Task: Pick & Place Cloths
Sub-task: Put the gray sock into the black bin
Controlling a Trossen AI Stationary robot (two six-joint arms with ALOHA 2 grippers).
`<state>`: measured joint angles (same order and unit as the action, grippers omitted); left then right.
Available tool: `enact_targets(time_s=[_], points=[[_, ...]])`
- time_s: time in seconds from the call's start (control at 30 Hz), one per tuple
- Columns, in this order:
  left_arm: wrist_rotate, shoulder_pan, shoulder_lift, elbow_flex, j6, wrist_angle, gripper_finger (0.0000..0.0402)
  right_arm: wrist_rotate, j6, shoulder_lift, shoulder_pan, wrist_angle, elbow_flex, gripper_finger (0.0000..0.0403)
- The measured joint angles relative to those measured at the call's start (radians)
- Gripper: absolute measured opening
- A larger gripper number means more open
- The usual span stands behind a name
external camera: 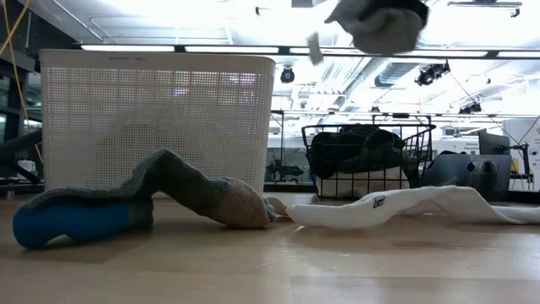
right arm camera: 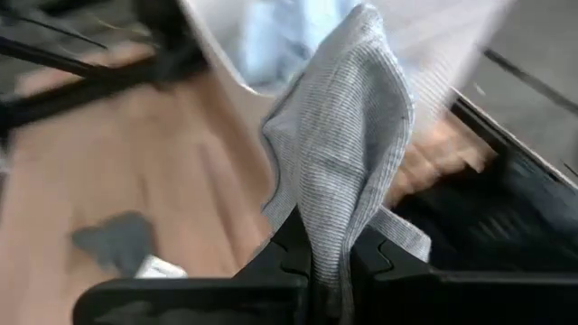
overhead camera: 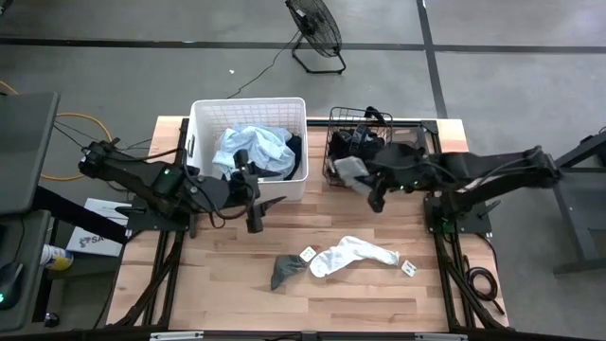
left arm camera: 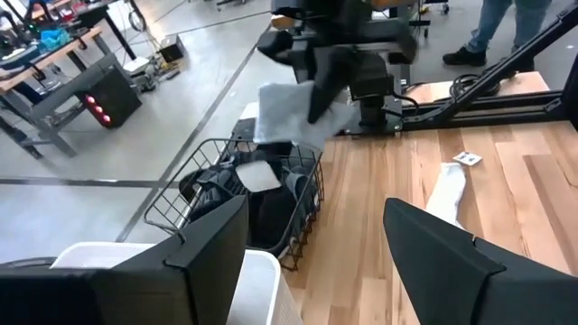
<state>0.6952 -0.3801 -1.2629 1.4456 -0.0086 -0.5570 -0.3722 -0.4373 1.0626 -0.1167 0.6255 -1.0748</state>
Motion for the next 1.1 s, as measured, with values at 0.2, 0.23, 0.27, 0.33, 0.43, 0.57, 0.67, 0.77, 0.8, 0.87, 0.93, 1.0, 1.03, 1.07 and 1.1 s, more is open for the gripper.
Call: enact_targets(time_s=[0.2,0.23,0.27,0.33,0.43,0.57,0.67,0.77,0.8,0.87,0.93,1.0,1.03,1.07,1.1], points=[[-0.02,0.0,0.0,0.0,-0.001,-0.016,0.0255,-0.051,-0.123,-0.08,0.074,0.269,0.0,0.001],[-0.028,0.0,0.0,0.0,-0.003,-0.022,0.0255,-0.06,-0.149,-0.089,0.087,0.312,0.0,0.001],[-0.03,0.0,0.0,0.0,-0.004,-0.028,0.0255,-0.068,-0.178,-0.097,0.1,0.362,0.0,0.001],[-0.031,0.0,0.0,0.0,-0.005,-0.03,0.0255,-0.082,-0.241,-0.109,0.128,0.456,0.0,0.001],[-0.031,0.0,0.0,0.0,-0.005,-0.03,0.0255,-0.104,-0.361,-0.12,0.174,0.601,0.0,0.001],[-0.031,0.0,0.0,0.0,-0.005,-0.03,0.0255,-0.105,-0.517,-0.114,0.244,0.795,0.0,0.0011],[-0.031,0.0,0.0,0.0,-0.005,-0.03,0.0255,-0.103,-0.568,-0.099,0.303,0.877,0.0,0.0011],[-0.031,0.0,0.0,0.0,-0.005,-0.031,0.0255,-0.1,-0.556,-0.083,0.355,0.888,0.0,0.001],[-0.031,0.0,0.0,0.0,-0.005,-0.031,0.0255,-0.1,-0.543,-0.077,0.372,0.88,0.0,0.001],[-0.031,0.0,0.0,0.0,-0.005,-0.033,0.0255,-0.101,-0.511,-0.057,0.407,0.881,0.0,0.001],[-0.031,0.0,0.0,0.0,-0.005,-0.04,0.0255,-0.104,-0.479,-0.035,0.452,0.884,0.003,0.001],[-0.031,0.0,0.0,0.0,-0.011,-0.048,0.0255,-0.105,-0.454,-0.015,0.5,0.885,0.016,0.001],[-0.031,0.0,0.0,0.0,-0.02,-0.054,0.0255,-0.105,-0.446,-0.004,0.524,0.883,0.025,0.001],[-0.031,0.0,0.0,0.0,-0.027,-0.057,0.0255,-0.105,-0.433,0.008,0.549,0.873,0.034,0.001],[-0.034,0.0,0.0,0.0,-0.035,-0.062,0.0255,-0.105,-0.423,0.02,0.573,0.864,0.042,0.001]])
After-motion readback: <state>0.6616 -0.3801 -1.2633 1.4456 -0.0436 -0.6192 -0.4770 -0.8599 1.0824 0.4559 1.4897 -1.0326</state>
